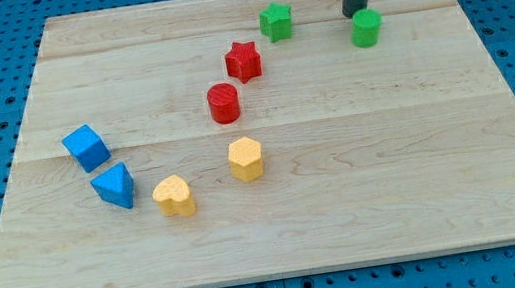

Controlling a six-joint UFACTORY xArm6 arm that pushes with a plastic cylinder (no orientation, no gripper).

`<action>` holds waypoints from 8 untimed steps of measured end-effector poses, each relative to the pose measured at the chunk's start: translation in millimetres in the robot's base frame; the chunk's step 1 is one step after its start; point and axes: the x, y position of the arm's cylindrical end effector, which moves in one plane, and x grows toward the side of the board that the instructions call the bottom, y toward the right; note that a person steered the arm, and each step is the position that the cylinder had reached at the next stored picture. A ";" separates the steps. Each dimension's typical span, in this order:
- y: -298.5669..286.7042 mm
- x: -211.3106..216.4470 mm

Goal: Place the red star and green circle horizontal to each other

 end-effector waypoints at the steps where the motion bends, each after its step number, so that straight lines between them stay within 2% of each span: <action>1: 20.5 33.8; 3: -38.8 62.6; 5: -85.2 65.6; 6: -92.0 85.4; 8: -120.8 97.2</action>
